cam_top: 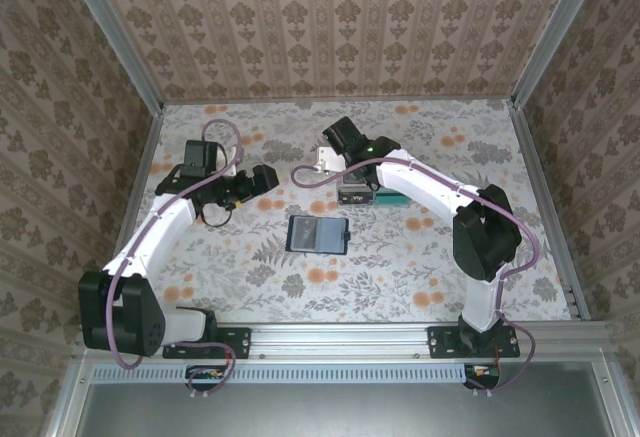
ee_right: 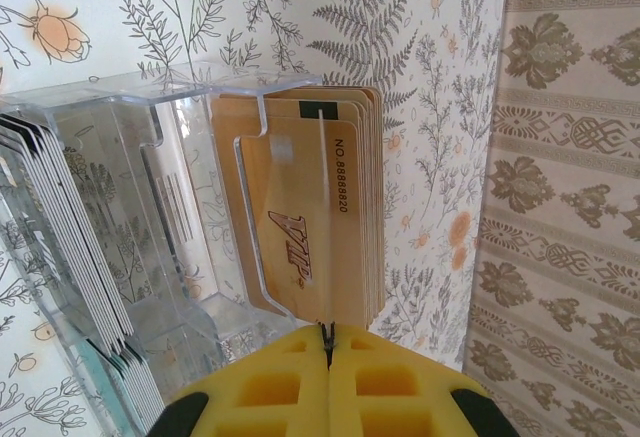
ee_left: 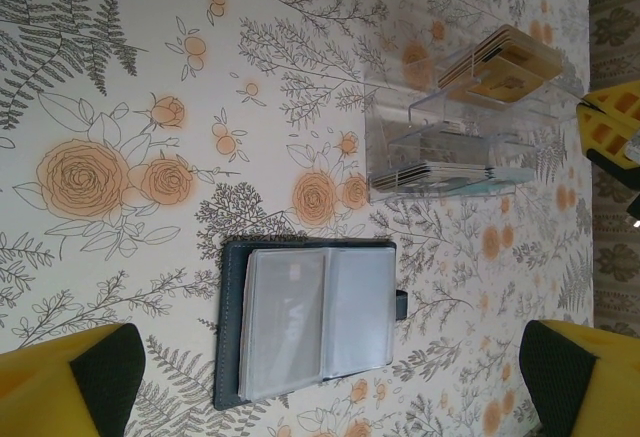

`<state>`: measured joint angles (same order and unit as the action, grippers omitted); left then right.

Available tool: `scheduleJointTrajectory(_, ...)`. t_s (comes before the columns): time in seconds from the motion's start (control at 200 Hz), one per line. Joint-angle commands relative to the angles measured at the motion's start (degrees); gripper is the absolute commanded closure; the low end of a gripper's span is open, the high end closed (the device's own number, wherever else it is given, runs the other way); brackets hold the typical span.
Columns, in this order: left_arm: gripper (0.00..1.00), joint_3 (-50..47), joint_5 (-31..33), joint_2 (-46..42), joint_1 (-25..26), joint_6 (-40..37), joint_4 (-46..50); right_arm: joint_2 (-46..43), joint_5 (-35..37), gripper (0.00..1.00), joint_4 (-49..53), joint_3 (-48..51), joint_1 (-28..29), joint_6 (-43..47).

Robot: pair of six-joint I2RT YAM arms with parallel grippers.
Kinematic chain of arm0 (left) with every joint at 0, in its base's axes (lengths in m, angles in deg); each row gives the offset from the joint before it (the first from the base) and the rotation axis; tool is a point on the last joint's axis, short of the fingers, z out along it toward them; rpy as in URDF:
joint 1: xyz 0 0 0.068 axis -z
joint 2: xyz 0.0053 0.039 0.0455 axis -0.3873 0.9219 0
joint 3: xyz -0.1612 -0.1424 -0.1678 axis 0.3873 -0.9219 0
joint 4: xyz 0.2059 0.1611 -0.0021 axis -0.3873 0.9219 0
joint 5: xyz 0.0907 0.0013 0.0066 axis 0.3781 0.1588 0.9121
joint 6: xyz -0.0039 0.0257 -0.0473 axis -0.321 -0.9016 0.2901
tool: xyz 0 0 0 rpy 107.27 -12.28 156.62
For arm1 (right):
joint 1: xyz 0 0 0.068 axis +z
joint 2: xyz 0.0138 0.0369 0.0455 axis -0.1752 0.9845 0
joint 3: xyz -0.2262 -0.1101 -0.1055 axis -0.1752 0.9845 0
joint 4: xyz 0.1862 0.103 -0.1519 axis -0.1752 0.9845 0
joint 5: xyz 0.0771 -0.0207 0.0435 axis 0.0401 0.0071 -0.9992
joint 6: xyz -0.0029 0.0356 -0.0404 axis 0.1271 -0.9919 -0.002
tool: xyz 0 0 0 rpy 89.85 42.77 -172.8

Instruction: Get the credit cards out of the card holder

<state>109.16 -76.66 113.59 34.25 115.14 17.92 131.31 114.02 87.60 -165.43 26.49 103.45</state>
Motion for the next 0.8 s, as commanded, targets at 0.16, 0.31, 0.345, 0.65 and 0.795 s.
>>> scheduleJointTrajectory(0.16, 0.0, 0.68, -0.88, 1.72, -0.57, -0.56, 0.07, 1.21, 0.29, 1.0, 0.52, -1.04, -0.65, -0.35)
scheduleJointTrajectory(0.31, 0.0, 0.72, -0.84, 2.03, -0.73, -0.65, -0.04, 1.89, -0.82, 1.0, 0.71, -0.96, -1.07, -0.95)
scheduleJointTrajectory(0.345, 0.0, 0.73, -0.83, 2.15, -0.87, -0.68, -0.02, 2.02, -1.18, 1.0, 0.87, -1.04, -1.15, -1.06)
scheduleJointTrajectory(0.65, 0.0, 1.25, -1.01, 3.29, -1.26, -0.66, -0.47, 3.62, -2.39, 1.0, 0.57, -1.56, -1.77, -1.71)
scheduleJointTrajectory(0.795, 0.0, 1.51, -1.09, 3.81, -1.36, -0.75, -0.52, 4.25, -1.86, 0.96, -0.25, -2.01, -1.86, -1.71)
